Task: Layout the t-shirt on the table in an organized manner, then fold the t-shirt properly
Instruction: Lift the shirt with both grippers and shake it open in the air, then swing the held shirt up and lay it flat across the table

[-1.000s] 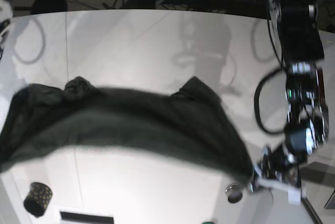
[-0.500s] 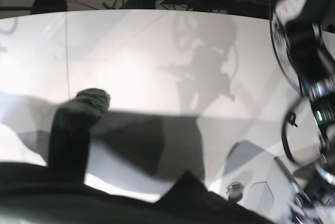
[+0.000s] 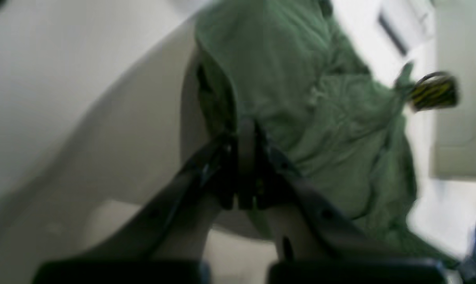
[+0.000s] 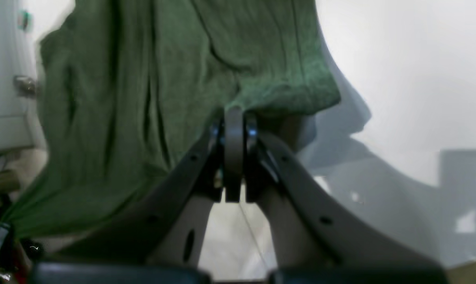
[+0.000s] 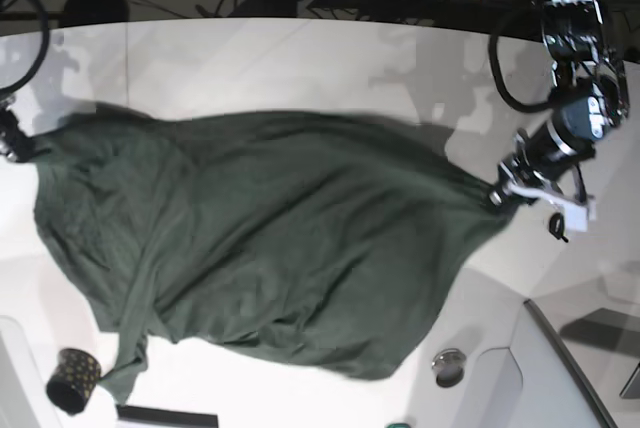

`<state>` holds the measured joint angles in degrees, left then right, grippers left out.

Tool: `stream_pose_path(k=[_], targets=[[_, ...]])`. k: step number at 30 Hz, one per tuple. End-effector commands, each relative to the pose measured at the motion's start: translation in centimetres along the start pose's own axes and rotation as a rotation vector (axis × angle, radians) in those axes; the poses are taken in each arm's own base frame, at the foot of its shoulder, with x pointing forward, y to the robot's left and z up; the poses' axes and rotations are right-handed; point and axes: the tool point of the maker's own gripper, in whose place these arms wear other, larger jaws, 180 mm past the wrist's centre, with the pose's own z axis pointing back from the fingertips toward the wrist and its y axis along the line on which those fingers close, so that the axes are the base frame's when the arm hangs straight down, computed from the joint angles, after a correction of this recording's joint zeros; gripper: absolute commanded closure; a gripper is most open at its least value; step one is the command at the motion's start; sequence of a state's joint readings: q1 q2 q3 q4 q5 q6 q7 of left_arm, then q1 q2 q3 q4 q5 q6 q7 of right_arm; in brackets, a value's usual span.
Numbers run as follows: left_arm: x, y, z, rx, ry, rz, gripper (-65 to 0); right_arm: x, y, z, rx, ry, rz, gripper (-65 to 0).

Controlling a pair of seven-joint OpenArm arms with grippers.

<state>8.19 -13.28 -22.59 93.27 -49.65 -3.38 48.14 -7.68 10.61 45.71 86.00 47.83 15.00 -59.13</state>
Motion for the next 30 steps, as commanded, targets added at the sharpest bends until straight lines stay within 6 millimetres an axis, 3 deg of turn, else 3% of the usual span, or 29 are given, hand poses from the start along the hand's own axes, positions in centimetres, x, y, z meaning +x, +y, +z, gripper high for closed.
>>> stream_pose_path(k=[1,6,10,14,18,23,27,30], targets=[[1.0,0.0,0.3,-0.008,-0.030,-0.034,0.0,1.3,0.3,0.5,0.008,-0.041,0.053,0.0],[-2.0,3.1,0.2,0.082,0.050,-0.069,0.0,-1.5,-0.8,0.4,-0.030,0.021,0.081,0.0],[-3.4,4.6,0.3,0.133,0.092,-0.084,0.0,-2.4,-1.8,0.8,-0.051,0.034,0.071,0.0],[-3.3,4.6,0.5,0.142,0.087,-0.106,0.0,-1.6,-1.6,0.9,-0.051,0.003,0.082,0.0],[-2.1,3.3,1.3,0.122,0.051,-0.143,0.0,-1.5,-1.3,1.5,-0.052,0.014,0.105,0.0],[-3.9,4.2,2.5,0.146,0.092,-0.162,0.0,-2.2,-4.2,2.9,-0.114,0.010,0.050,0.0],[-6.7,6.0,2.8,0.179,0.160,-0.126,0.0,-4.6,-7.6,2.2,-0.189,0.096,-0.004,0.0],[-8.3,7.1,3.3,0.204,0.195,-0.109,0.0,-5.2,-8.8,1.3,-0.217,0.099,-0.024,0.0]])
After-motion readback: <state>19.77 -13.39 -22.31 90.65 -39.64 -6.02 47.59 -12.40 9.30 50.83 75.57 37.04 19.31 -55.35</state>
